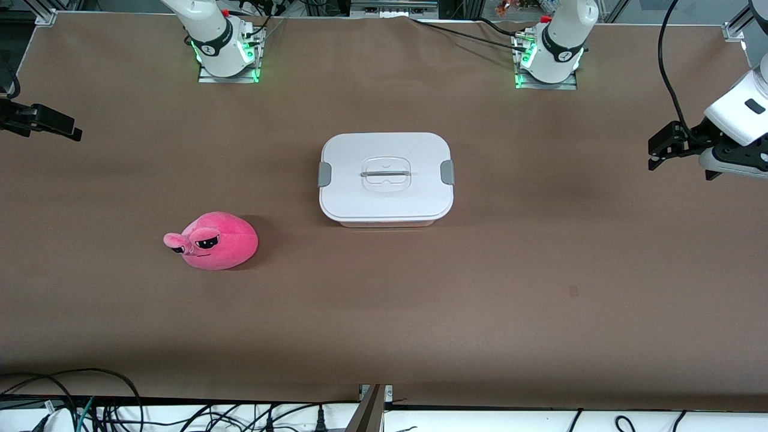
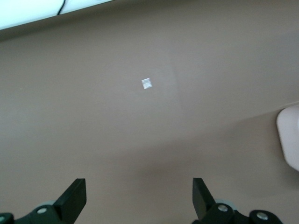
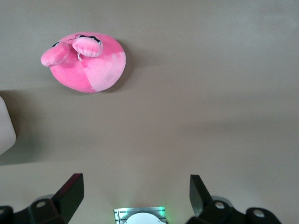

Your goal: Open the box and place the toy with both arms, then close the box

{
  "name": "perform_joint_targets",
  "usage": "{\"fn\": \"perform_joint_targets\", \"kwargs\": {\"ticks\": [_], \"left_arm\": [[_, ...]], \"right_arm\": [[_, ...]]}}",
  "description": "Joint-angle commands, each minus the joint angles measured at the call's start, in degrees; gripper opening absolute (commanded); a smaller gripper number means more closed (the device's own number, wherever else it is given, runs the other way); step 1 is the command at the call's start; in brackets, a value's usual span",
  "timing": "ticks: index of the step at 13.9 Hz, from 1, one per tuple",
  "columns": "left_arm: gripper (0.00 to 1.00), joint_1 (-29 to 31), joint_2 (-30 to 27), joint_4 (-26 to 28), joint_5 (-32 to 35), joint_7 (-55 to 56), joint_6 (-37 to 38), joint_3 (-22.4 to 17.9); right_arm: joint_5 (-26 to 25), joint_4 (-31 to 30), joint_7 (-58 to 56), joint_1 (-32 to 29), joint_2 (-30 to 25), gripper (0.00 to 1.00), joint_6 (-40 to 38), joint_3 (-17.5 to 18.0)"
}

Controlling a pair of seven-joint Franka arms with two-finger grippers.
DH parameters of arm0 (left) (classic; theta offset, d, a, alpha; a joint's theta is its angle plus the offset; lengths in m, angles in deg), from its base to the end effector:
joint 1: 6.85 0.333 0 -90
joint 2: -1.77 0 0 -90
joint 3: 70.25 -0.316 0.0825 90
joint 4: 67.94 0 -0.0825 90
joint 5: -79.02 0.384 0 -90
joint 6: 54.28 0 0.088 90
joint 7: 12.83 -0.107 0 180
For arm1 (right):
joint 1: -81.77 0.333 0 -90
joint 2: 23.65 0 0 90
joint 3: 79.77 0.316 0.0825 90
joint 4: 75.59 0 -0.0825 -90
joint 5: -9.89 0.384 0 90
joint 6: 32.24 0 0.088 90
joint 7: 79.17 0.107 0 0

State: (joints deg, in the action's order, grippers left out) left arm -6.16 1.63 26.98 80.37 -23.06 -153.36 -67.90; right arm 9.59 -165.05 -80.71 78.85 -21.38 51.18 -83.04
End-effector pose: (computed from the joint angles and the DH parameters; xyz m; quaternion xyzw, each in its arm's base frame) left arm 0.5669 -0.0143 0.5993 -0.9937 0.1049 -0.0365 0.0145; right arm 0.5496 -0.0596 0.5978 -0.9965 0.0406 0.0725 0.0011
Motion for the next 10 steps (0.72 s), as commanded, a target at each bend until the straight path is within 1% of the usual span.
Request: {"fn": "perform_joint_targets", "kwargs": {"ticks": [1, 4, 7, 10], "left_arm": [[1.0, -0.2, 0.7, -1.6, -1.3, 0.4, 0.5, -0.4], [1.0, -0.1, 0.7, -1.6, -1.3, 0.4, 1.0, -0.4], [1.0, -0.1, 0.5, -1.8, -1.3, 0.3, 3.1, -0.3], [1.0, -0.8, 0.7, -3.6, -1.3, 0.2, 10.5, 0.3]], "right_arm": [[0.9, 1.4, -0.7, -0.2, 0.5, 1.0, -0.4, 0.0], [0.9, 1.4, -0.7, -0.2, 0.6, 1.0, -0.4, 0.0], [0.9, 1.4, -0.6, -0.2, 1.3, 1.0, -0.3, 0.1], [0.9, 1.5, -0.6, 0.0, 1.7, 1.0, -0.3, 0.3]]}}
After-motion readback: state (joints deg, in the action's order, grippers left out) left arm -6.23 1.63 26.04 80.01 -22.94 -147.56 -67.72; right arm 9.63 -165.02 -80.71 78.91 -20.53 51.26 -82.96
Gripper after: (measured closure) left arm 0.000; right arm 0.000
